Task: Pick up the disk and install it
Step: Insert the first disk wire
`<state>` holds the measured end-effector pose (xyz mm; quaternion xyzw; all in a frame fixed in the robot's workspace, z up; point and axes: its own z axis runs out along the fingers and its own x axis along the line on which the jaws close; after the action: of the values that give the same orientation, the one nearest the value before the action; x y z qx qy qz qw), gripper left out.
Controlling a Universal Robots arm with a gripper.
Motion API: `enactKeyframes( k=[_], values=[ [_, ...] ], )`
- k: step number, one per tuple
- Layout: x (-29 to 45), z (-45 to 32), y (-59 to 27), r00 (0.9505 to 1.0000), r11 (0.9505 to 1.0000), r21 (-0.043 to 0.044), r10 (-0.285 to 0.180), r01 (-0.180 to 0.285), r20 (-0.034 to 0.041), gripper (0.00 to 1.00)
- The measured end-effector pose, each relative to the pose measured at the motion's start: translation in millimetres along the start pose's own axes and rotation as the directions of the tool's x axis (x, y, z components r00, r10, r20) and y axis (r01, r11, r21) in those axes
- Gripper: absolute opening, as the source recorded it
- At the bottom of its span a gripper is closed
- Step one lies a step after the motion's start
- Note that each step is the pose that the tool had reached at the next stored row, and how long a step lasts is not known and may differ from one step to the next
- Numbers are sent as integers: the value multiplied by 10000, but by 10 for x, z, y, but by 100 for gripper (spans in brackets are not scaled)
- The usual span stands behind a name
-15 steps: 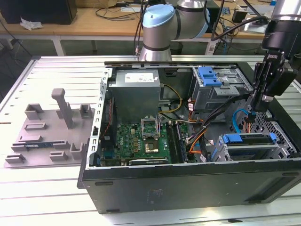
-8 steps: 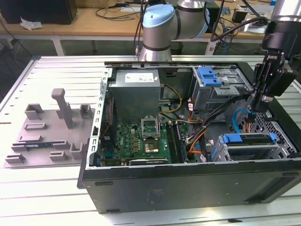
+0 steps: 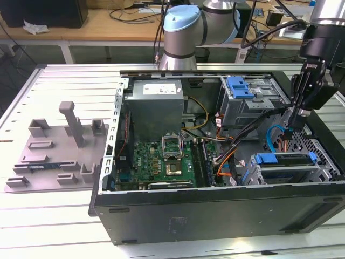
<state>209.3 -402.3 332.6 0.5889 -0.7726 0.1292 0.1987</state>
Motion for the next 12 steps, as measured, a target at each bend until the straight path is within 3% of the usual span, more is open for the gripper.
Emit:
enactKeyframes(
  k=[7, 12],
  values=[
    [9, 8, 88, 10000, 10000, 67, -71, 71, -14, 17],
    [29, 19, 111, 9999, 9997, 249, -37, 34, 122, 17]
  ],
)
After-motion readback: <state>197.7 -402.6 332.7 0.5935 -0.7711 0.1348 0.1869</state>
